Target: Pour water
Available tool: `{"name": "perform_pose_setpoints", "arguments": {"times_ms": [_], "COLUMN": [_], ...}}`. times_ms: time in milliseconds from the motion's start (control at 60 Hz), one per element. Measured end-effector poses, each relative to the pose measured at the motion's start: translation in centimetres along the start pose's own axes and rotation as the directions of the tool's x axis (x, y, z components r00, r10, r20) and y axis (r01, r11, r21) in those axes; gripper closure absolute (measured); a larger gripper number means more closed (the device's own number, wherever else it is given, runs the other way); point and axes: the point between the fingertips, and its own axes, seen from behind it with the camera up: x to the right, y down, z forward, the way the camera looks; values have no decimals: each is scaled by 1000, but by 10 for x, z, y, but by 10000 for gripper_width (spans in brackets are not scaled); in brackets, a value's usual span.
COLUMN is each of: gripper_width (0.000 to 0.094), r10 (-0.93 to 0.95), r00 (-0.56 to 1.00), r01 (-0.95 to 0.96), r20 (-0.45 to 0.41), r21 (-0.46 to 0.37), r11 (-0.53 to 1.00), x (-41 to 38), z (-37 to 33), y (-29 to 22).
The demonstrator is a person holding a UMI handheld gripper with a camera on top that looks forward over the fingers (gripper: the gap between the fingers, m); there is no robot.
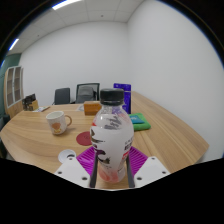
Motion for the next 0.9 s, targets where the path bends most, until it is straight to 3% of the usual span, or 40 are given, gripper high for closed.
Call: {"name": "perform_pose_setpoints", "arguments": {"times_ms": [117, 300, 533, 633, 750, 900], "gripper_width": [611, 612, 612, 611, 613, 613], "r10": [-15, -112, -445, -632, -837, -958], "r00": [1000, 991, 855, 704, 415, -34], "r01": [15, 112, 449, 639, 831, 924], "r20": [-9, -74, -265, -325, -356, -286], "r21": [-2, -12, -49, -100, -227, -375], "r11": [1000, 994, 892, 763, 508, 79], "x": [1, 1, -22, -38, -62, -86], "z": [1, 2, 17, 33, 65, 92], "y": [1, -12, -112, -155, -184, -201]}}
